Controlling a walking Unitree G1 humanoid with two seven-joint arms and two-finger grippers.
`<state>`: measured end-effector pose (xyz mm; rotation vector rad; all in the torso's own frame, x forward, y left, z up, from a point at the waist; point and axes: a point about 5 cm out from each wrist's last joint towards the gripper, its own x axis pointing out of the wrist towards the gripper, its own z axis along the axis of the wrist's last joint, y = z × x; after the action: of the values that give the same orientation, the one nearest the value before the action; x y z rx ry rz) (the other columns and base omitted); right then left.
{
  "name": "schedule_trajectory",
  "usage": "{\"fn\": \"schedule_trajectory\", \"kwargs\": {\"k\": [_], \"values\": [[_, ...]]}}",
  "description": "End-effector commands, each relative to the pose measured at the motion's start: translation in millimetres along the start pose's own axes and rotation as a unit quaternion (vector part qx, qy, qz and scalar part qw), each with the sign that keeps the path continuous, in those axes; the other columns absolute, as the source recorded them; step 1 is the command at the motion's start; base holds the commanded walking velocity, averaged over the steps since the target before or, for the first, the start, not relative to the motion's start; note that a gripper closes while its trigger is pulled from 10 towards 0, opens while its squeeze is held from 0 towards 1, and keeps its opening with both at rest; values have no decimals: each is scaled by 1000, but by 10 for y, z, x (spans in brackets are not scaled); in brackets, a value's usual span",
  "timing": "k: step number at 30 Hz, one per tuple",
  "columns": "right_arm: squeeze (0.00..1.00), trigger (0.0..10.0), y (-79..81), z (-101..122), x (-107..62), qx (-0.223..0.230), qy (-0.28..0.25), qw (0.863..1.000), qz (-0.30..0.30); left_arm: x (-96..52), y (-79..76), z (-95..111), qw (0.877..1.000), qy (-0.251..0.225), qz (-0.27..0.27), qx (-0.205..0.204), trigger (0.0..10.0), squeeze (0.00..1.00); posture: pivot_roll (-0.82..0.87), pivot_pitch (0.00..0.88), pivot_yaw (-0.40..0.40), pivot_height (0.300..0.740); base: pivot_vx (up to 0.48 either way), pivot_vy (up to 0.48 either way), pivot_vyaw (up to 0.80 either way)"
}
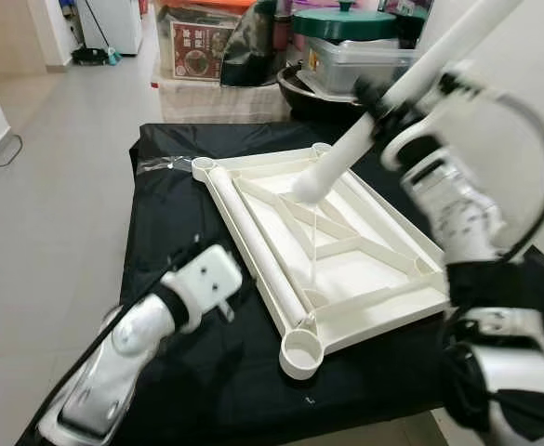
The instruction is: Building children table
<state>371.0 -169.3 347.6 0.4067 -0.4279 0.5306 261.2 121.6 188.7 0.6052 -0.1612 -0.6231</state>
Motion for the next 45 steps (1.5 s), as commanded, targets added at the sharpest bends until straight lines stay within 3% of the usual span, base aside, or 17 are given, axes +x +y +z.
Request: {"fn": "schedule_trajectory", "kwargs": {"k": [1, 5, 13, 21, 29, 30, 32, 34, 35, 36, 37, 42, 45], "values": [[0, 0, 107, 68, 13, 2, -1, 998, 64, -32, -47, -30, 1000, 9, -18, -2, 10000, 0, 67, 0, -121, 740, 0, 0, 0], [0, 0, 212, 127, 23, -19, 12, 989, 149, -59, -121, -77, 999, 18, -33, -15, 10000, 0, 66, 0, -122, 740, 0, 0, 0], [0, 0, 248, 43, 43, -16, 30, 985, 171, -78, -152, -82, 999, 20, -37, -27, 10000, 0, 69, 0, -127, 740, 0, 0, 0], [0, 0, 182, -11, 19, -22, 49, 983, 178, -122, -163, -111, 998, 27, -43, -37, 10000, 0, 68, 0, -127, 740, 0, 0, 0], [0, 0, 70, -143, 8, -33, 86, 989, 120, -96, -167, -97, 998, 24, -40, -38, 10000, 0, 57, 0, -121, 740, 0, 0, 0], [0, 0, 50, -179, 13, -33, 95, 990, 102, -91, -157, -93, 998, 24, -36, -36, 10000, 0, 57, 0, -121, 740, 0, 0, 0], [0, 0, -8, -375, 27, -17, 133, 991, 13, -67, -81, -93, 999, 22, -19, -24, 10000, 0, 61, 0, -122, 740, 0, 0, 0], [0, 0, -8, -375, 27, -17, 133, 991, 13, -67, -81, -93, 999, 22, -19, -24, 10000, 0, 61, 0, -122, 740, 0, 0, 0], [0, 0, 8, -463, 22, -8, 143, 990, -12, -49, -35, -95, 1000, 20, -8, -17, 10000, 0, 63, 0, -120, 740, 0, 0, 0], [0, 0, 154, -618, 8, 40, 146, 988, -18, 6, 75, -96, 1000, 15, 24, -9, 10000, 0, 62, 0, -119, 740, 0, 0, 0], [0, 0, 255, -665, 2, 52, 144, 988, -3, 27, 119, -90, 999, 11, 34, -12, 10000, 0, 56, 0, -111, 740, 0, 0, 0], [0, 0, 529, -762, -24, 74, 138, 987, 45, 85, 226, -74, 998, 2, 57, -18, 10000, 0, 53, 0, -105, 740, 0, 0, 0], [0, 0, 594, -780, -42, 80, 137, 986, 56, 101, 259, -78, 998, 2, 64, -22, 10000, 0, 51, 0, -103, 740, 0, 0, 0]]}}
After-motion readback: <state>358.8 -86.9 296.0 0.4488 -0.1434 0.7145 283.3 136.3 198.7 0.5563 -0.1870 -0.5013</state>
